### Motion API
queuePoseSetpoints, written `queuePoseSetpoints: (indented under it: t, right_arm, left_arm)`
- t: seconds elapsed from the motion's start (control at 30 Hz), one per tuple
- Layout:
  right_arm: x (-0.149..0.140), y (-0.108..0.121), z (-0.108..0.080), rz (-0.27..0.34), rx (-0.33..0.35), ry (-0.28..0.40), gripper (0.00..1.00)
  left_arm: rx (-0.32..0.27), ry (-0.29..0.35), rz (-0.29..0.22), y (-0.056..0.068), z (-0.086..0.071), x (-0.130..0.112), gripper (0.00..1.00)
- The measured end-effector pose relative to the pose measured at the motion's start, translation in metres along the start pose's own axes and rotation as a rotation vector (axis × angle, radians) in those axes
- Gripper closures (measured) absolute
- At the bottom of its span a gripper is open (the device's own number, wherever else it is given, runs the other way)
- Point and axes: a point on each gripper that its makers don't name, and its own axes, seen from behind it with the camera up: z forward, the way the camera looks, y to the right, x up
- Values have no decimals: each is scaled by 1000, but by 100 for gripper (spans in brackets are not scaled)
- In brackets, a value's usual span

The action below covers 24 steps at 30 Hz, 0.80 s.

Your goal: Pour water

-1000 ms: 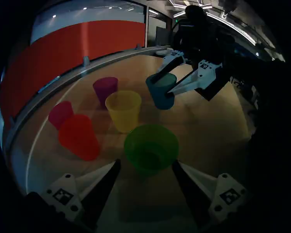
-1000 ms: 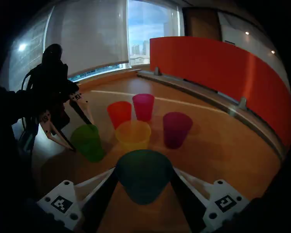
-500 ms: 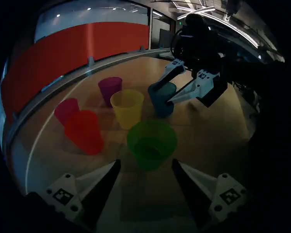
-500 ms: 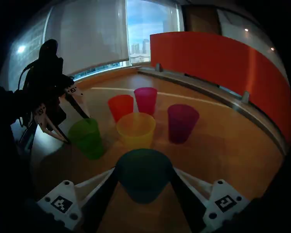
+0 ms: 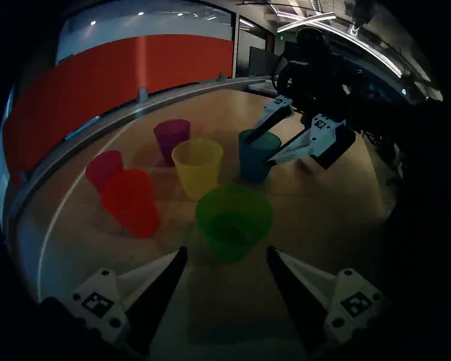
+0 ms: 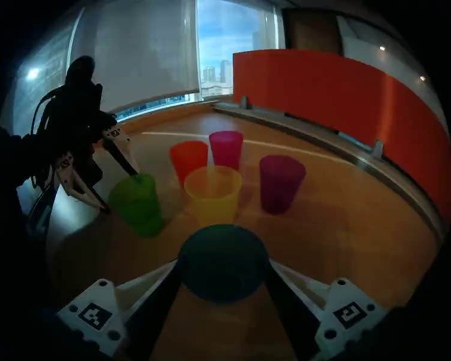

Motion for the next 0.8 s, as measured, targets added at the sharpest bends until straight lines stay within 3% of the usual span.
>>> queuePoseSetpoints:
  t: [0.17, 0.43, 0.8]
  right_arm:
    - [-5, -2, 0, -3, -5, -10, 0]
    - [-12, -2, -9, 6, -20, -11, 0]
    - [-28, -4, -37, 27, -83, 3, 0]
  left_arm:
    - [5, 1, 2, 0, -2, 1, 2]
    - [34, 10, -14, -5, -9, -1, 2]
    - [113, 41, -29, -12, -34, -4, 2]
